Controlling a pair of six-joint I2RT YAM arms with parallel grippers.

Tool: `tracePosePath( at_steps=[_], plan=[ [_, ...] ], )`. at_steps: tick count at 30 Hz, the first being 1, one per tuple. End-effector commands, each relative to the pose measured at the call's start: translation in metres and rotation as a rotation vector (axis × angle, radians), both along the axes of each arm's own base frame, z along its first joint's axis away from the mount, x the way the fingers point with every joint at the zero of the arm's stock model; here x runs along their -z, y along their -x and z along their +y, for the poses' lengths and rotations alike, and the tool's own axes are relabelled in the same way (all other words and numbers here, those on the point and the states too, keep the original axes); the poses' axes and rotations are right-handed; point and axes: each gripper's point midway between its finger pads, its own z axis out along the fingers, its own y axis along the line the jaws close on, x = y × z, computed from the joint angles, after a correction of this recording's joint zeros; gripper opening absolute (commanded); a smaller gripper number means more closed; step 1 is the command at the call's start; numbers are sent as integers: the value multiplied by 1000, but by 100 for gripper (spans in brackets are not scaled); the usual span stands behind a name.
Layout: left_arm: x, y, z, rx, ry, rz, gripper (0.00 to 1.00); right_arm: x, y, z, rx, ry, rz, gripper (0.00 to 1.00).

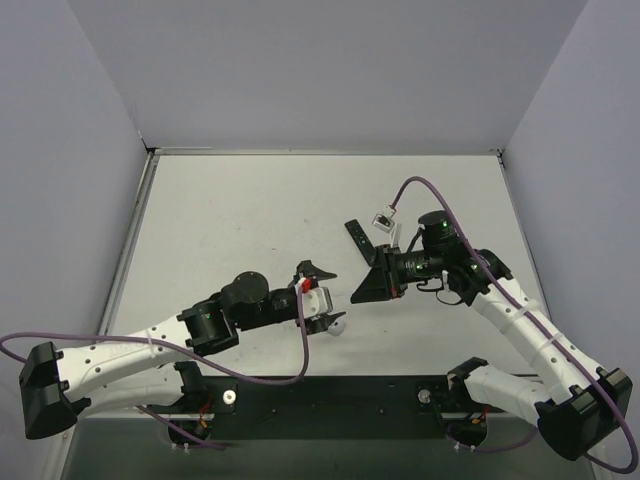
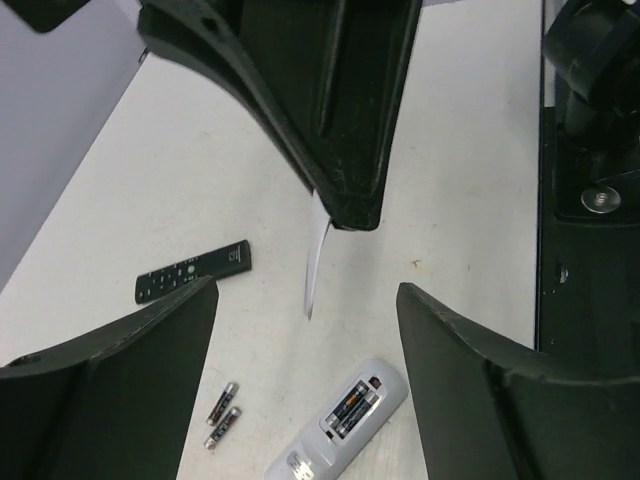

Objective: Load the batteries into the remote control
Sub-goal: Adjust the battery cover, then load the battery cover into the remote control.

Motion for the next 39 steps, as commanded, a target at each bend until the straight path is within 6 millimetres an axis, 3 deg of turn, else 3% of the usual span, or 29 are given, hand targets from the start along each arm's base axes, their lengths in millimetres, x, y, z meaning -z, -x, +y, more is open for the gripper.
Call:
tracePosePath(
  at_steps=[1,4,5,6,9,12,13,18,28,39],
  plan=[
    [-12,-20,16,-174,124,90,84,33,-16,-12,54,184,-139,0],
    [-3,-30,29,-270,180,235,85,64,-15,-15,20,344,-229,0],
    [-4,-36,35,-313,231,323,85,80,-24,-23,51,439,-274,0],
    [4,-39,41,-341,244,370,85,85,-17,-18,9,467,-310,0],
    [22,-63,68,-506,331,554,85,109,-23,-20,-15,573,-414,0],
    [47,-83,99,-691,390,720,85,124,-29,-21,-29,619,-509,0],
    [65,-84,108,-744,372,765,84,127,-26,-18,-48,619,-536,0],
    [103,-96,129,-873,417,952,83,137,-35,-2,-76,593,-705,0],
    [139,-110,117,-907,252,1038,78,160,-48,25,-142,619,-895,1],
    [170,-109,113,-917,138,1079,77,178,-48,43,-229,678,-920,3]
  ],
)
